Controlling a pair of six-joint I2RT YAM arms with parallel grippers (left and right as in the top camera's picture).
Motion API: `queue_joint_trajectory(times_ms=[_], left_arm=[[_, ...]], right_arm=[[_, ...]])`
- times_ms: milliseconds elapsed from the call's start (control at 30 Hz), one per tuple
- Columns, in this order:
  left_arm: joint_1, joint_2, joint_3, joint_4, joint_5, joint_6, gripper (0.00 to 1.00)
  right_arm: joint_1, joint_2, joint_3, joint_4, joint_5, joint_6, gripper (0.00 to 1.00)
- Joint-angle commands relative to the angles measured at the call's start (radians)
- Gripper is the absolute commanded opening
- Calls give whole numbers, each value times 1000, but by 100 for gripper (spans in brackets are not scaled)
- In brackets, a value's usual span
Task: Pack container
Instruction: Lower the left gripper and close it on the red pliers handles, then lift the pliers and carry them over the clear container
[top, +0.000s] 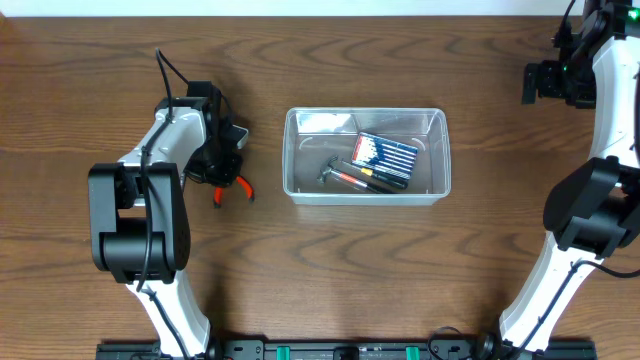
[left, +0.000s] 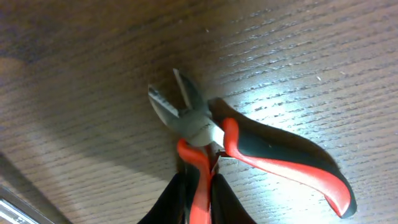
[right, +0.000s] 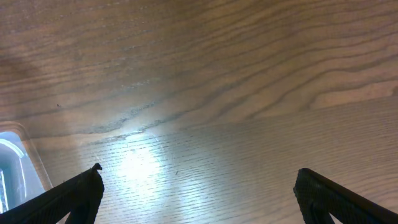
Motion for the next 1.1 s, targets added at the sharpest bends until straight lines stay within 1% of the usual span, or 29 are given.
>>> queue_joint_trajectory(times_ms=[0, 100, 333, 567, 833, 1067], left_arm=[[3, 7, -2, -2, -1, 9, 8], [3, 7, -2, -2, -1, 9, 6], [3, 7, -2, -2, -1, -41, 6], [3, 6, 1, -10, -1, -50, 6], [3, -14, 59, -34, -1, -149, 6], [3, -123, 103, -47, -1, -232, 6]], right_arm=[[5, -24, -3, -1, -4, 12, 99], [5, -24, -3, -1, -4, 12, 99], [5, -24, -3, -1, -4, 12, 99], [5, -24, -3, -1, -4, 12, 99], [5, -24, -3, -1, -4, 12, 99], [5, -24, -3, -1, -4, 12, 99]])
